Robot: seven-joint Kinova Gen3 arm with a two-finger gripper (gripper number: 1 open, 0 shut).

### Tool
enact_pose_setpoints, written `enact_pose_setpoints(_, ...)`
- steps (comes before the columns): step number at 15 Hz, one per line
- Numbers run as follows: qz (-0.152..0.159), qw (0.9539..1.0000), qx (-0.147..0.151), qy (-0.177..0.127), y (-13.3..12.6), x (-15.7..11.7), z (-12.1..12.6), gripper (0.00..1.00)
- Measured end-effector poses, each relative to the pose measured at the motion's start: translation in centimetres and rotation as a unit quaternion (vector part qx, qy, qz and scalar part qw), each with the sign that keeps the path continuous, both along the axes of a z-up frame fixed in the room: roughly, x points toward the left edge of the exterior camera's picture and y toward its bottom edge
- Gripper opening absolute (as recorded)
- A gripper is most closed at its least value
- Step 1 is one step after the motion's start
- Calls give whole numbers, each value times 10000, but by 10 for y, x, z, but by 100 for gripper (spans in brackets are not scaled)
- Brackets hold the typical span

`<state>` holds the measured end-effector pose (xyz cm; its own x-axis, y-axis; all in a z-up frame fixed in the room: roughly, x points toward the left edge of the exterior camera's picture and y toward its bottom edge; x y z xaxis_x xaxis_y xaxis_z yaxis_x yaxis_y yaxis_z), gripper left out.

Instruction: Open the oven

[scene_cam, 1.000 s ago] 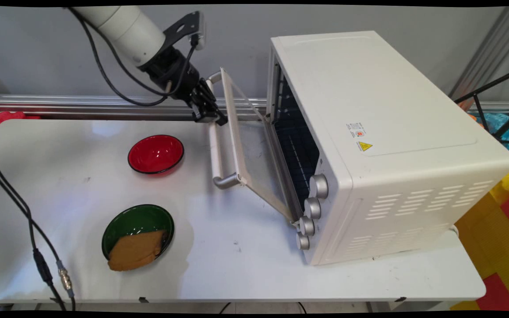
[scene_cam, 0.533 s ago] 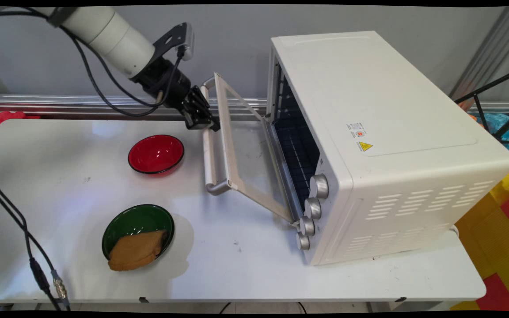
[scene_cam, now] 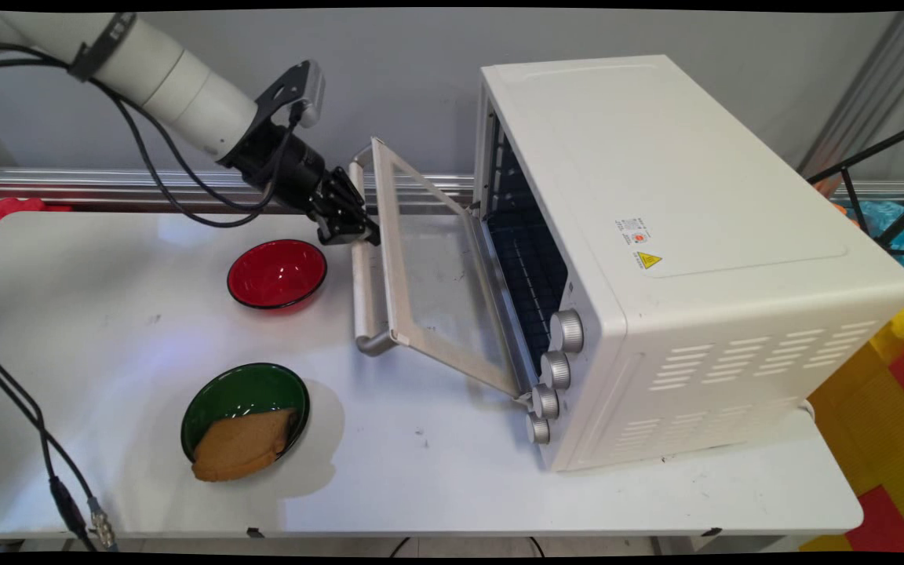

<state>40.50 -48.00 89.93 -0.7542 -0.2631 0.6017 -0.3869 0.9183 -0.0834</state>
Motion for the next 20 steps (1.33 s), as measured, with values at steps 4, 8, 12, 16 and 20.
enact_pose_setpoints(4, -2, 9999, -50, 120, 5, 12, -11, 0)
enact_pose_setpoints(8, -1, 9998, -70, 182, 8, 20, -20, 0)
enact_pose_setpoints(12, -12, 9997, -80, 226, 12, 28, -29, 0)
enact_pose_setpoints(16, -15, 9996, -82, 273, 16, 37, -40, 0)
enact_pose_setpoints(20, -14, 9995, -62, 303, 21, 47, -51, 0)
